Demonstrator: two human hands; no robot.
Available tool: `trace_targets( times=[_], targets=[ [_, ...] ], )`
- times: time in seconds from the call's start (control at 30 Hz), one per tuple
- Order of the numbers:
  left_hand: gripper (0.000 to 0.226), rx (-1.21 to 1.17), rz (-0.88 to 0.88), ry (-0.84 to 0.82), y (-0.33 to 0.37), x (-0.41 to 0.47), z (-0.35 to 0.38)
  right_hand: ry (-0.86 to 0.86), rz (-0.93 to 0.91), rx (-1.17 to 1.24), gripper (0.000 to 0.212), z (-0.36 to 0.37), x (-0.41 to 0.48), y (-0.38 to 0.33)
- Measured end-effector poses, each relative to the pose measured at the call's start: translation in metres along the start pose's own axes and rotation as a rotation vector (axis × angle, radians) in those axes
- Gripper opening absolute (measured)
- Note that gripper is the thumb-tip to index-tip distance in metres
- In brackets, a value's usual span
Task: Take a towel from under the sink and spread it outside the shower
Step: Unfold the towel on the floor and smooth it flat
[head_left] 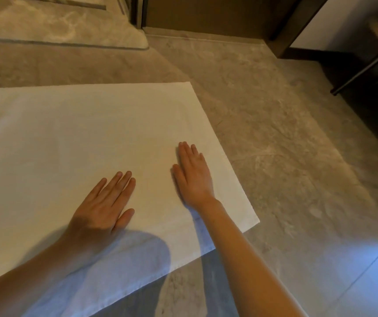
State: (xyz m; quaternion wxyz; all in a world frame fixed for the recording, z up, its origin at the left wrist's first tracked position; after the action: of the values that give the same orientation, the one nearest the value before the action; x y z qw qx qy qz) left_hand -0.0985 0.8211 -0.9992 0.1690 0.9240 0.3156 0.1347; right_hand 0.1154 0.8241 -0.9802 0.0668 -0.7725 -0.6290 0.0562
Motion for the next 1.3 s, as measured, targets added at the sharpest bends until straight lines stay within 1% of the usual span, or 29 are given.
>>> trace_targets(
  times=[0.07, 0.13, 0.2, 0.3, 0.37, 0.4, 0.43, 0.53, 0.6, 0.73, 0.8, 0.87, 0.97, 1.03, 1.13, 1.2, 1.3],
  targets=[
    [0.059, -0.013, 0.009, 0.014, 0.001, -0.001, -0.001, -0.036, -0.042, -0.011, 0.058, 0.008, 0.013, -0.007],
    [0.059, -0.008, 0.009, 0.019, 0.002, 0.000, -0.002, -0.044, -0.029, -0.057, 0.059, 0.012, 0.015, 0.008],
    [0.060, 0.017, 0.000, 0.011, 0.002, 0.001, -0.003, -0.032, 0.023, -0.084, 0.059, 0.009, 0.013, 0.032],
    [0.061, 0.057, -0.023, -0.032, 0.000, 0.000, -0.001, -0.039, 0.151, -0.108, 0.058, 0.000, 0.006, 0.068],
    [0.062, 0.085, -0.032, -0.049, -0.002, 0.001, 0.001, -0.038, 0.236, -0.107, 0.059, -0.005, -0.003, 0.075],
    [0.062, 0.093, -0.034, -0.054, -0.002, 0.002, 0.001, -0.028, 0.244, -0.100, 0.059, -0.007, -0.009, 0.067],
    [0.063, 0.093, -0.038, -0.061, -0.002, 0.002, 0.002, -0.014, 0.206, -0.083, 0.060, -0.008, -0.016, 0.051],
    [0.062, 0.079, -0.051, -0.077, -0.002, 0.003, 0.005, -0.029, -0.005, -0.021, 0.061, 0.008, -0.038, -0.022],
    [0.062, 0.065, -0.056, -0.088, -0.002, 0.004, 0.005, -0.056, -0.063, -0.029, 0.061, 0.019, -0.050, -0.048],
    [0.064, 0.027, -0.080, -0.108, 0.000, 0.001, 0.004, -0.069, 0.005, -0.077, 0.062, 0.020, -0.051, -0.023],
    [0.065, 0.018, -0.080, -0.117, 0.000, 0.002, 0.004, -0.074, 0.076, -0.090, 0.066, 0.017, -0.048, -0.005],
    [0.065, 0.023, -0.077, -0.145, -0.003, 0.001, 0.004, -0.084, 0.091, -0.093, 0.071, 0.016, -0.039, -0.008],
    [0.064, 0.071, -0.053, -0.132, -0.019, -0.005, -0.011, -0.055, -0.023, -0.016, 0.067, 0.011, -0.015, -0.054],
    [0.064, 0.110, -0.089, -0.081, -0.043, -0.011, -0.029, -0.013, -0.125, 0.056, 0.062, 0.008, 0.005, -0.101],
    [0.062, 0.135, -0.258, 0.006, -0.096, -0.022, -0.061, 0.021, -0.248, 0.134, 0.061, 0.011, 0.038, -0.176],
    [0.060, 0.155, -0.394, -0.005, -0.133, -0.030, -0.072, -0.006, -0.308, 0.145, 0.058, 0.020, 0.059, -0.221],
    [0.057, 0.176, -0.468, -0.014, -0.165, -0.030, -0.081, -0.056, -0.354, 0.112, 0.055, 0.034, 0.084, -0.270]
  ],
)
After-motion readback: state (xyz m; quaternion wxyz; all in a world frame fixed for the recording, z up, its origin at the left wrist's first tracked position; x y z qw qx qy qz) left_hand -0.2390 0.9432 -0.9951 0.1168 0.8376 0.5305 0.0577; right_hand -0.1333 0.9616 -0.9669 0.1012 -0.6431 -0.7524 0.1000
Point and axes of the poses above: each hand's wrist, its own x-axis towards the middle knuckle, its own z-axis out of the palm, y = z × x, the point moved 8 cm from there along x, towards the middle knuckle, and after that the axes turned 9 degrees about -x, right-handed, at the moved point
